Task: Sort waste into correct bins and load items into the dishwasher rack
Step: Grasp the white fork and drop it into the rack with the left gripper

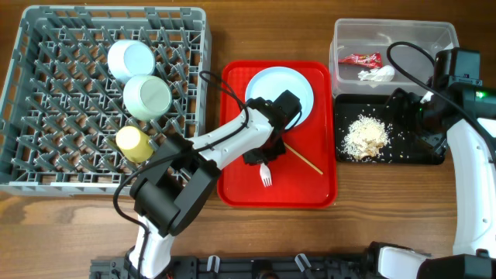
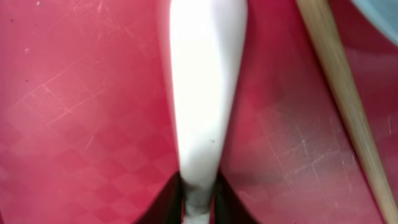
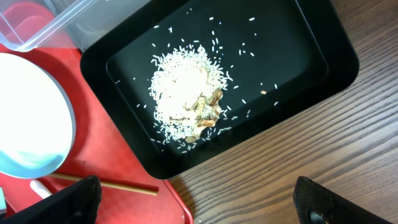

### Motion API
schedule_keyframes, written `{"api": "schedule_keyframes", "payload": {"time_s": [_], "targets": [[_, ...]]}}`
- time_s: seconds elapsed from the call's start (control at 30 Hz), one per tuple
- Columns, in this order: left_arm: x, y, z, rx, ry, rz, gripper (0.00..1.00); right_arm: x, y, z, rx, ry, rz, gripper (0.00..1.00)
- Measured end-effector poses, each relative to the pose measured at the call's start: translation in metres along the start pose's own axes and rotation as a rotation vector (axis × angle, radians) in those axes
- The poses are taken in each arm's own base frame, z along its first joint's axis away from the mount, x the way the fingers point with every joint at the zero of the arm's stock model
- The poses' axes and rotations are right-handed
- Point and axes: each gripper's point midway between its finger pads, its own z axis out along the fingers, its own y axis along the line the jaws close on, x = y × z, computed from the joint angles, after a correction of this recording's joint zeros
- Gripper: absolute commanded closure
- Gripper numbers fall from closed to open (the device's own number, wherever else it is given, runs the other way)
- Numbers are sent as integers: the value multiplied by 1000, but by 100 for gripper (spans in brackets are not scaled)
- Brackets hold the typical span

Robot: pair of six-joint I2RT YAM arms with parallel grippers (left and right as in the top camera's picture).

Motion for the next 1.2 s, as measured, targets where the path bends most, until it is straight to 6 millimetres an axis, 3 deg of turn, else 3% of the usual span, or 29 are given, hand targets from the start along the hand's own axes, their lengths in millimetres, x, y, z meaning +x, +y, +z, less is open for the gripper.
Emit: {"api": "schedule_keyframes", "payload": {"time_s": [0.3, 0.4, 0.47, 0.53, 0.63, 0.7, 0.83, 0.97, 1.03, 1.1, 1.13, 1.2], "targets": [[-8, 6, -4, 6, 0, -1, 96, 0, 0, 0, 1, 1, 0, 0], [-22, 18, -22, 29, -23, 3, 96, 1, 0, 0, 1, 2, 0, 0], [-41, 27, -59, 101, -92, 18, 96, 1, 0, 0, 1, 3, 0, 0], [-69, 46, -126, 213, -238, 48, 96, 1, 0, 0, 1, 3, 0, 0], [-90, 75, -168, 252, -356, 94, 96, 1, 0, 0, 2, 3, 0, 0], [-104, 98, -184, 237, -417, 138, 96, 1, 0, 0, 1, 3, 0, 0], [-122, 125, -183, 174, -443, 244, 96, 1, 0, 0, 2, 3, 0, 0], [-134, 137, -167, 130, -418, 295, 85, 1, 0, 0, 2, 3, 0, 0], [-138, 141, -155, 104, -393, 313, 50, 1, 0, 0, 2, 3, 0, 0], [-142, 144, -143, 70, -372, 329, 33, 1, 0, 0, 2, 3, 0, 0], [-144, 144, -139, 61, -369, 334, 29, 1, 0, 0, 2, 3, 0, 0], [-147, 144, -139, 55, -382, 342, 29, 1, 0, 0, 2, 3, 0, 0]]}}
